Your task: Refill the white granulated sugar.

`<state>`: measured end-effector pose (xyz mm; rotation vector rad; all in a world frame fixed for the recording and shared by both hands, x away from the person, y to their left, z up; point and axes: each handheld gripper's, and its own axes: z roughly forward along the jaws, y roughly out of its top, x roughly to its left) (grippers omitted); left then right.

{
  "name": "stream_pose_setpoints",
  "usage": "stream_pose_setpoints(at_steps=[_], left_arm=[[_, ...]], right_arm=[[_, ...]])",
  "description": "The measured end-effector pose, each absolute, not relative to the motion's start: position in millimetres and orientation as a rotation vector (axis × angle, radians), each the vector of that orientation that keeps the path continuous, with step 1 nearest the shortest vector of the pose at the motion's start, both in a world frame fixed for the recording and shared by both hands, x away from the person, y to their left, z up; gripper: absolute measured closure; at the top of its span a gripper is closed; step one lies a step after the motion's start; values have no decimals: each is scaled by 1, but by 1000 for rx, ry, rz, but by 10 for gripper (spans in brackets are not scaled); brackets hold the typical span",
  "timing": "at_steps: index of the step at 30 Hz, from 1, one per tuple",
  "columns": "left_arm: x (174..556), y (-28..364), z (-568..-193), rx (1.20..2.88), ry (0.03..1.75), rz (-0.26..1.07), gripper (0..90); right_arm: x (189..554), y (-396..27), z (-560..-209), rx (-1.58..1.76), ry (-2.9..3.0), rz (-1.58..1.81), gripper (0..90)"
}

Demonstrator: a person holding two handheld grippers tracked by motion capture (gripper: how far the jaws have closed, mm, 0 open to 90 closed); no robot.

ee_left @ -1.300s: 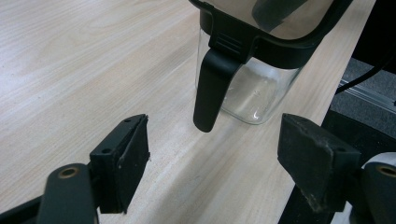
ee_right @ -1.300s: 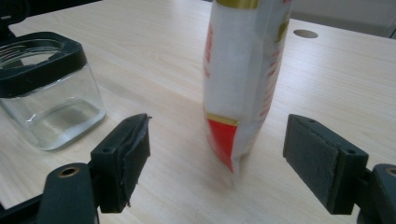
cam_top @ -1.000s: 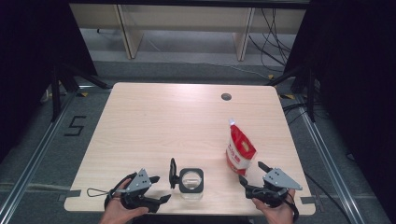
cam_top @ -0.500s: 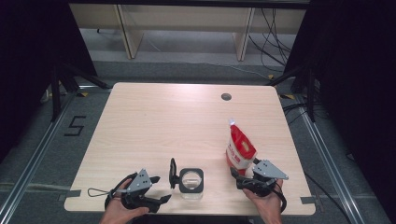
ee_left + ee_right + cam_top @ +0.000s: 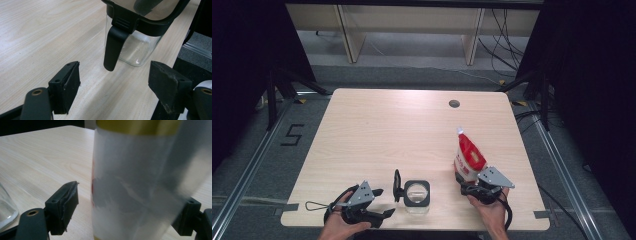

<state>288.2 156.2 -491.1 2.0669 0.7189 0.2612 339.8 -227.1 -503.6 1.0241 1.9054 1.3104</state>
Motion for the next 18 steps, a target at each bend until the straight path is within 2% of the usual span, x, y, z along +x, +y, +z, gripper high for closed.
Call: stream_pose_setpoints(at_steps=[18], left_arm=[[288,156,-491,2061,733,254,250]], right_arm=[[346,-225,-507,1011,1839,1363,245]])
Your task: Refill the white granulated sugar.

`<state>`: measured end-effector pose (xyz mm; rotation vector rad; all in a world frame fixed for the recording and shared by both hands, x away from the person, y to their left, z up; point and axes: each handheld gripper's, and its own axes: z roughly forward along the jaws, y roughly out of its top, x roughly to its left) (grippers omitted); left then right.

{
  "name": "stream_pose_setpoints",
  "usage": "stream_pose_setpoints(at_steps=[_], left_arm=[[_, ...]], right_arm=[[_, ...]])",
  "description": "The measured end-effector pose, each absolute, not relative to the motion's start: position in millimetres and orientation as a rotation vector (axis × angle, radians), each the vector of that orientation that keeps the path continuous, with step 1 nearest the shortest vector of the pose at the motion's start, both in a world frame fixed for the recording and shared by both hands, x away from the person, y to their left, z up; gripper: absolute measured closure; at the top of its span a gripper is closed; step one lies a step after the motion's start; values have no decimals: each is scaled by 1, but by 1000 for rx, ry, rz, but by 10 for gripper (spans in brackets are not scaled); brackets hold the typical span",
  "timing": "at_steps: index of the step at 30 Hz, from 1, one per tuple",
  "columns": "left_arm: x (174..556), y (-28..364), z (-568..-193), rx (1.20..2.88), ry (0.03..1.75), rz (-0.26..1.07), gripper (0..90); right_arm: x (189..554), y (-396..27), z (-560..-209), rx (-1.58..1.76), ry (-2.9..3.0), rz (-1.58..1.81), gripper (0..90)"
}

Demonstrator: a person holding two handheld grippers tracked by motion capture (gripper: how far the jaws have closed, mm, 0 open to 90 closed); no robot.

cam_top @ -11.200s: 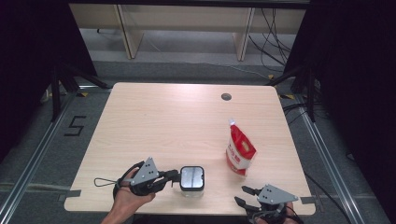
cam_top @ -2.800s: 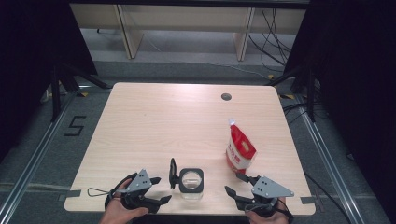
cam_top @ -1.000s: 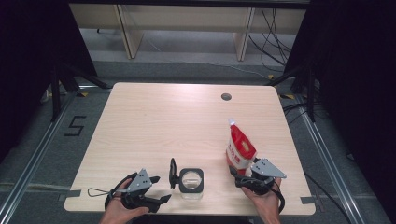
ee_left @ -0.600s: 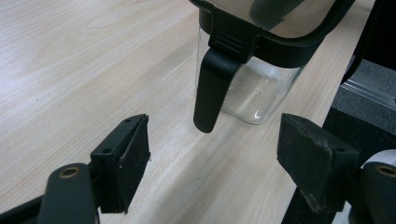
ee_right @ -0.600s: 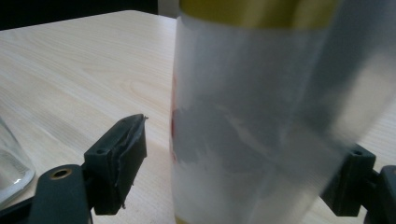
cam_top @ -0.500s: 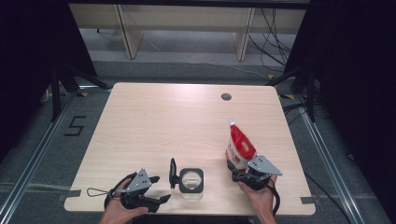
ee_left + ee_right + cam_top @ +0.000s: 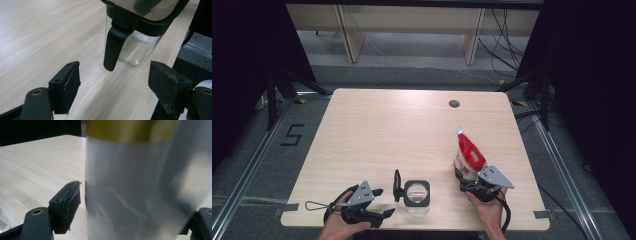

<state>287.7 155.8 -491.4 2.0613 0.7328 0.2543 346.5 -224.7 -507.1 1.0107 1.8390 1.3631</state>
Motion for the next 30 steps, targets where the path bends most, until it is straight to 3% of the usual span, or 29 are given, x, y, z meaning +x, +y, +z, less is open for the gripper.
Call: stream_pose_setpoints(at_steps=[30], left_arm=[[287,155,-490,2061,732,236,252]], right_arm=[[359,-223,-516,1034,1790,1366,309]])
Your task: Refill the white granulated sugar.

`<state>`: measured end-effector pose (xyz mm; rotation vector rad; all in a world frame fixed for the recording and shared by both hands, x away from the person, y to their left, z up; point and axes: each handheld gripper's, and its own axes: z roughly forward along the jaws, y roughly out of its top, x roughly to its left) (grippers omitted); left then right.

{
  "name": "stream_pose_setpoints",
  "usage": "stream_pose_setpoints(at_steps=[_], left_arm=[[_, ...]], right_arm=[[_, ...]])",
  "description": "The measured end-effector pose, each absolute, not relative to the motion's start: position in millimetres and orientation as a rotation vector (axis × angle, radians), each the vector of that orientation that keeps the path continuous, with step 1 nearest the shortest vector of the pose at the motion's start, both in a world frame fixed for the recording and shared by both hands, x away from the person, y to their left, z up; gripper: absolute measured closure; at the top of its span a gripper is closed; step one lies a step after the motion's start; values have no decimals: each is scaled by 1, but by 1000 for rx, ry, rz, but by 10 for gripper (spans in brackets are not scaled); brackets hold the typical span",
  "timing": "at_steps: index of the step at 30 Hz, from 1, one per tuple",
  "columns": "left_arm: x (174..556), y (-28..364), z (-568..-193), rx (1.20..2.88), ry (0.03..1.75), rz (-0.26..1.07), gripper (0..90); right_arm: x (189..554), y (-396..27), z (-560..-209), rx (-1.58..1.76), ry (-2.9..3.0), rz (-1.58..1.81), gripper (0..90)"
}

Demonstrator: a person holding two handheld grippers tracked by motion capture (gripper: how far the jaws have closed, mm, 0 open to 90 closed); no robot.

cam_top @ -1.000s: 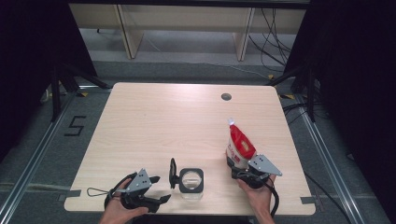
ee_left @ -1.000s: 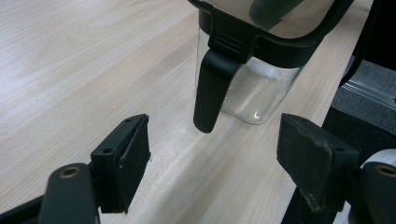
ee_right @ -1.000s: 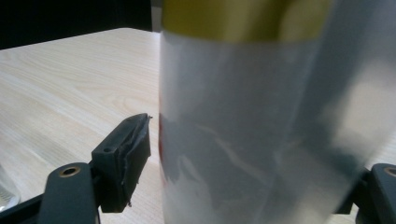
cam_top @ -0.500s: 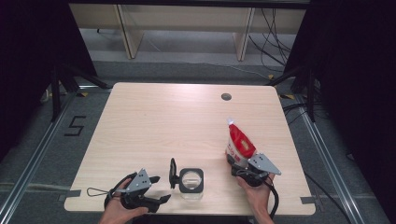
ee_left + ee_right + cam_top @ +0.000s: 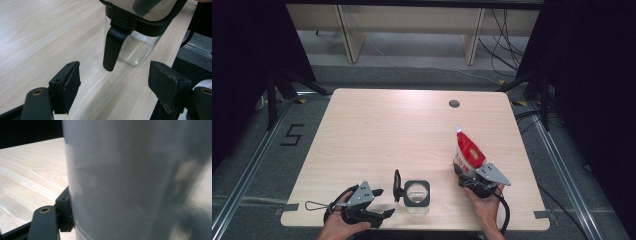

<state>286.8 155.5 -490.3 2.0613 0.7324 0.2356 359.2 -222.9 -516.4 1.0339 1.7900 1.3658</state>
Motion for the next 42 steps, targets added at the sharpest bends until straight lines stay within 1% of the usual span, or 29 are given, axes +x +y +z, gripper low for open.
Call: stream_pose_setpoints(at_steps=[2,5,10,15,18,20,25,27,29,32,36,38,42], left_arm=[[287,155,-491,2050,732,245,252],[288,157,-490,2067,695,265,253],[287,156,-489,2072,716,257,253],[288,158,-489,2074,693,261,253],[287,158,-489,2069,724,257,253],[288,159,-489,2088,720,269,253],[287,158,-489,2070,718,263,253],[287,159,-489,2074,720,264,253],[288,159,-490,2081,715,277,253],[288,159,-490,2085,723,262,253],[289,160,-490,2069,708,273,252],[288,160,-490,2053,739,265,252],[289,160,-490,2067,729,274,252]], right_arm=[[359,-222,-516,1026,1797,1379,335],[359,-220,-517,1019,1801,1373,346],[358,-220,-515,1030,1801,1361,379],[356,-220,-510,1021,1825,1341,396],[354,-217,-508,1022,1837,1319,399],[354,-217,-507,1006,1844,1334,401],[346,-212,-500,920,1876,1257,402],[342,-210,-495,941,1876,1278,403],[340,-212,-490,877,1879,1252,403],[334,-218,-480,839,1877,1225,403],[324,-222,-472,884,1873,1296,403],[319,-225,-465,836,1880,1276,403],[307,-229,-457,770,1884,1227,403]])
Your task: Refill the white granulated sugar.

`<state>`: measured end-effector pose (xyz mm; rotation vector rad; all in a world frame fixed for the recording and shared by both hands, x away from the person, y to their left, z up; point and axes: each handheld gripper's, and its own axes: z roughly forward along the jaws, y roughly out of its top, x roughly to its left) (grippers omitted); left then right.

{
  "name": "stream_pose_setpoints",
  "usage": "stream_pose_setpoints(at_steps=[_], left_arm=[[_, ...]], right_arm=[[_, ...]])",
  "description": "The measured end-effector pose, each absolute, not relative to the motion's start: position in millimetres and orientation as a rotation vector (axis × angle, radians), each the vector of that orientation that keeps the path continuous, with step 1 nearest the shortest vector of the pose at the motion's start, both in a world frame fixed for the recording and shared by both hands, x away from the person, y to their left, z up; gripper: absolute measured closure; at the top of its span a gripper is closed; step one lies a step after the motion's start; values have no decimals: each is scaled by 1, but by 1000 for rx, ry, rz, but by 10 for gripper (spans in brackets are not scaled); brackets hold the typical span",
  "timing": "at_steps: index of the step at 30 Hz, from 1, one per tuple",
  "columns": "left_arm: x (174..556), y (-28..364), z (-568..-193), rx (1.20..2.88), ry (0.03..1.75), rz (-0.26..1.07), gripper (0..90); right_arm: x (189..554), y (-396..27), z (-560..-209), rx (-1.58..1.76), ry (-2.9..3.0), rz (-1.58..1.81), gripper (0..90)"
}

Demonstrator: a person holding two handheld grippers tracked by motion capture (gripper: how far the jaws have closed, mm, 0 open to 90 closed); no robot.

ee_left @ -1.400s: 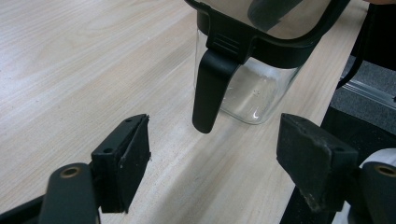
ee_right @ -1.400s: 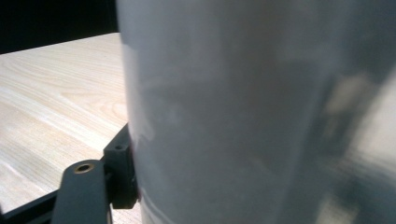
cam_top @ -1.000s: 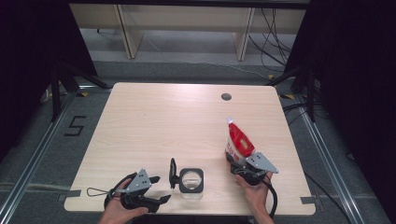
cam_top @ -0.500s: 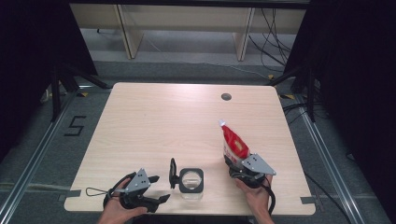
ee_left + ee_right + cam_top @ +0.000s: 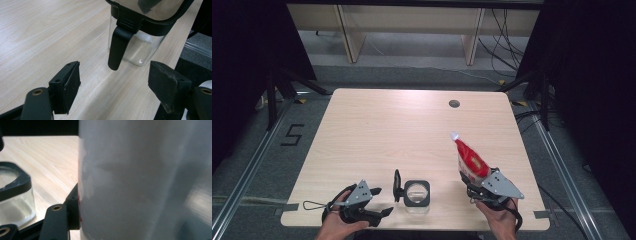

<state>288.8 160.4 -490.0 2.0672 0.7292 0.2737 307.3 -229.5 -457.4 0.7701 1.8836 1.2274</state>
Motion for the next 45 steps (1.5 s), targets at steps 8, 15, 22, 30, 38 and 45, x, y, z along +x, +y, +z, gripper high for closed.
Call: stream_pose_setpoints(at_steps=[8,15,22,30,38,45], left_arm=[[291,161,-490,2065,701,280,249],[291,163,-491,2059,737,283,249],[292,164,-491,2058,750,273,249],[292,164,-492,2055,752,277,249],[293,165,-493,2054,740,281,250],[292,163,-492,2069,737,281,249]], right_arm=[[284,-224,-450,599,1934,1050,403],[269,-219,-446,477,1943,932,404],[258,-218,-445,383,1930,800,404],[246,-211,-448,249,1926,644,405],[238,-200,-454,118,1907,511,407],[239,-197,-455,-44,1859,387,408]])
